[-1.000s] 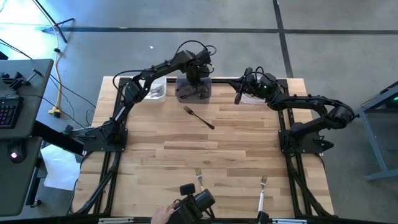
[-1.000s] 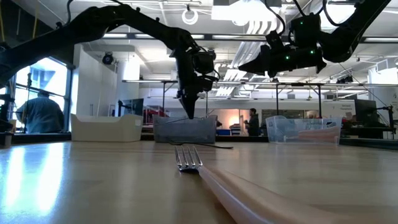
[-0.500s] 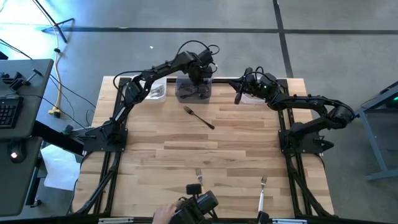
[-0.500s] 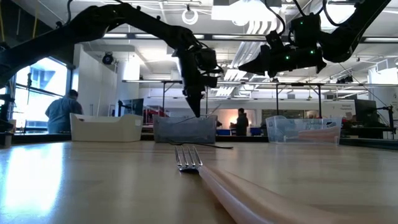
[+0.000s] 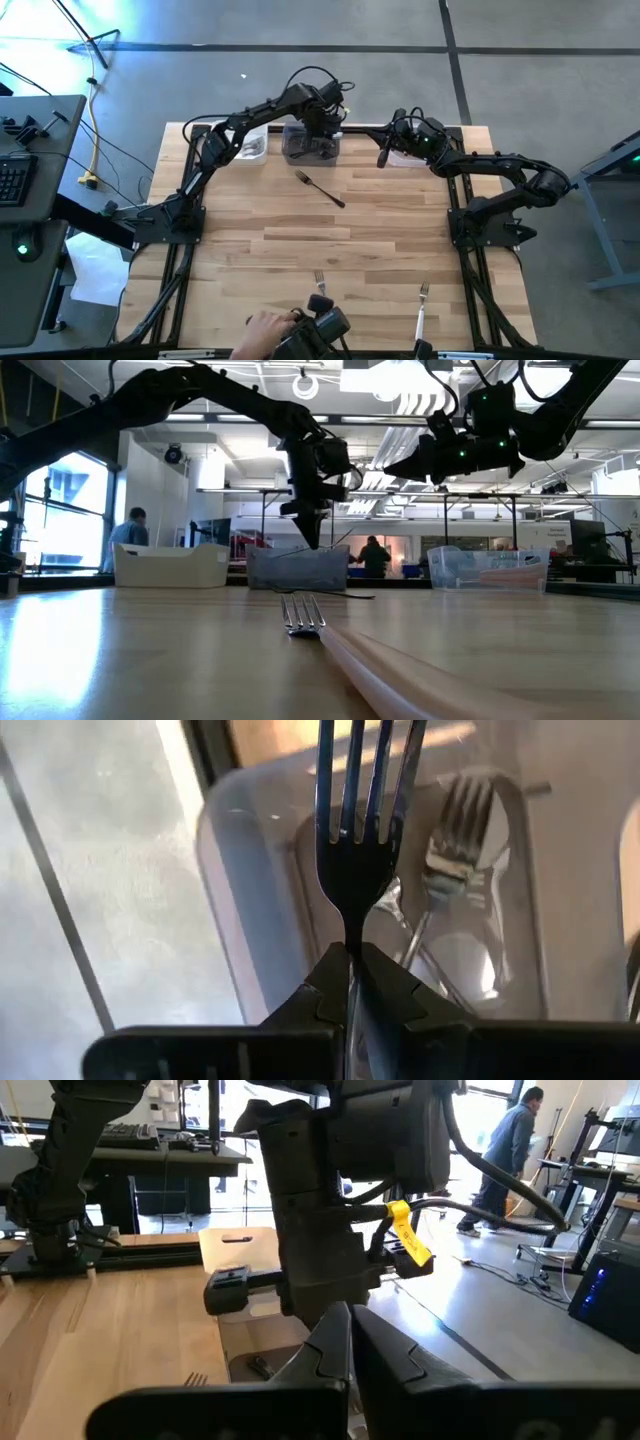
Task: Sort silverware by color (type)
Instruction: Put the bottom black fork into the black bin
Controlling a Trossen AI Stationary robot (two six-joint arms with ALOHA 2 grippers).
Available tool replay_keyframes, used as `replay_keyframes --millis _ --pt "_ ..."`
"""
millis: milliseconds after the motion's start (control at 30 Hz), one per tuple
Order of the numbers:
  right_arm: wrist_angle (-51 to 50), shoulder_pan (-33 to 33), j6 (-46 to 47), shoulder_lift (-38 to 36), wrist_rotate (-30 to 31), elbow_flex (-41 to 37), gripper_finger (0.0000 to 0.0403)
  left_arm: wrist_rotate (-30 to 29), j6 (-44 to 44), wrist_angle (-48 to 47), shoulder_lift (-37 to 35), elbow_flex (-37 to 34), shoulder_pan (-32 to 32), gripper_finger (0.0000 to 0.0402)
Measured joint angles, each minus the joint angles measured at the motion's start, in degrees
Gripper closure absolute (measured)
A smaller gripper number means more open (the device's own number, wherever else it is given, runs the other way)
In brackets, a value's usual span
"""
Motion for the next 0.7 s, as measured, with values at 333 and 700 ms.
replay_keyframes --millis 333,700 --pt "-0.3 0.0 -0.2 0.0 0.0 0.0 0.0403 5.5 7.2 -3.6 0.0 -0.9 0.6 0.0401" --pt "-0.3 0.0 -0.4 0.0 0.0 0.0 0.0403 5.7 8.8 -2.6 0.0 -6.4 0.6 0.0401"
